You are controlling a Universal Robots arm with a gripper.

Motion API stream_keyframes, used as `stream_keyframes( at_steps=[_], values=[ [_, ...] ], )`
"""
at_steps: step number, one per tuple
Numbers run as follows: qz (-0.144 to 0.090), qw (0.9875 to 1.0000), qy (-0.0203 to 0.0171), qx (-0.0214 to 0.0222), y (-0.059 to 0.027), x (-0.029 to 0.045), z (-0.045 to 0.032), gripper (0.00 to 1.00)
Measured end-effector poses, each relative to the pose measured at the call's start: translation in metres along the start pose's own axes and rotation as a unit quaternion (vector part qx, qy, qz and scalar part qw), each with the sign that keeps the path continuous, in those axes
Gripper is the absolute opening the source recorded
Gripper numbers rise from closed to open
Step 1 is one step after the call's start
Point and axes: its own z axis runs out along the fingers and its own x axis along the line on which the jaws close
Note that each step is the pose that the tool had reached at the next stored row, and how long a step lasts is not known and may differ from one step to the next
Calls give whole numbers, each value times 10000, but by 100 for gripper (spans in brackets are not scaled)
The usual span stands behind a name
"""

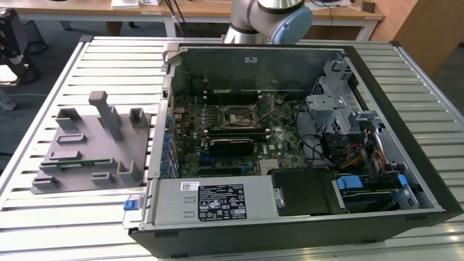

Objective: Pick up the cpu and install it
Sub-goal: 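Pick up the cpu and move it towards the insertion slot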

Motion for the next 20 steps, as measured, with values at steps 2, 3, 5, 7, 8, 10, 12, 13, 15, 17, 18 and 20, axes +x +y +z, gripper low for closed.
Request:
stream_keyframes(
  at_steps=[2,3,5,7,8,10,12,13,15,17,18,20],
  values=[
    [0,10000,1,0,2,0,-26,53],
    [0,10000,0,0,4,0,-38,53],
    [1,10000,0,0,6,-1,-56,53],
    [1,10000,0,0,8,-1,-76,53],
    [1,10000,0,0,9,-1,-87,53],
    [1,10000,0,0,11,-1,-110,53],
    [2,10000,0,0,13,-1,-133,53],
    [2,10000,0,0,14,-2,-143,53],
    [2,10000,-1,-1,16,-2,-154,53],
    [2,10000,0,0,18,-6,-156,53],
    [2,10000,1,0,18,-12,-157,53],
    [2,10000,0,0,17,-31,-156,53]
  ],
)
